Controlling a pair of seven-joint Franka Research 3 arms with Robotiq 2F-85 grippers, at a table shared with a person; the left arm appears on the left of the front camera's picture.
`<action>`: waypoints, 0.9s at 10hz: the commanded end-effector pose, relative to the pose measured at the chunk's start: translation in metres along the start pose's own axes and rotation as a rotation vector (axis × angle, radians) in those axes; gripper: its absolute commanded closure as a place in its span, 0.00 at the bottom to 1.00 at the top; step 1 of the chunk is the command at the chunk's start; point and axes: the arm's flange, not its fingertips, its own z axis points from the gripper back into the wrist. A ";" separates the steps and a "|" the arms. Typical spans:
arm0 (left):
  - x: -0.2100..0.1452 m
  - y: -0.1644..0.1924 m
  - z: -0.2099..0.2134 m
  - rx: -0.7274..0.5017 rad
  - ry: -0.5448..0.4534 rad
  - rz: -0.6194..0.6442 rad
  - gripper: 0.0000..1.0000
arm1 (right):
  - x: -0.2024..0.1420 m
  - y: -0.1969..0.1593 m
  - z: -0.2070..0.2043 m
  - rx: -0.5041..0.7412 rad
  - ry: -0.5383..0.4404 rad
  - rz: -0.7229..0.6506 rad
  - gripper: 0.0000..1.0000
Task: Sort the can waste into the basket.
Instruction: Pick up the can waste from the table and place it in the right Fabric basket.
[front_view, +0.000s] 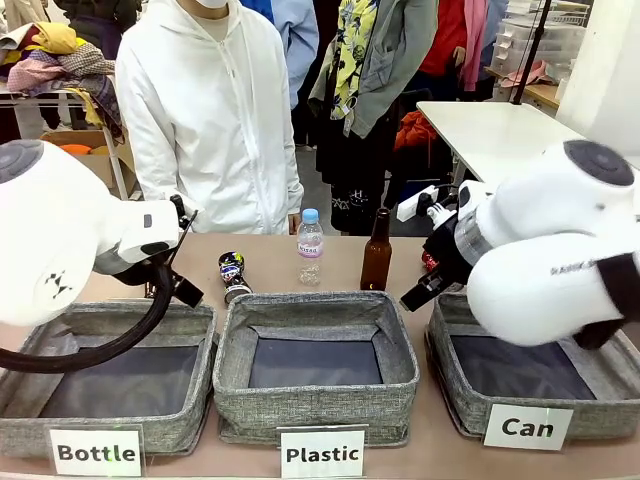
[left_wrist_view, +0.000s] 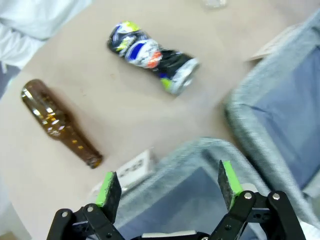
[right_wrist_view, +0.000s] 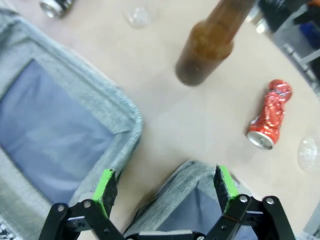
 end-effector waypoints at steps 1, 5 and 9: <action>0.011 0.008 0.065 -0.179 0.017 0.092 0.00 | 0.008 -0.020 0.065 0.151 0.011 -0.136 0.00; -0.031 0.049 0.161 -0.589 -0.077 0.183 0.00 | -0.043 -0.076 0.158 0.562 -0.177 -0.319 0.00; -0.147 0.156 0.194 -0.663 -0.347 0.571 0.00 | -0.171 -0.183 0.176 0.716 -0.473 -0.794 0.00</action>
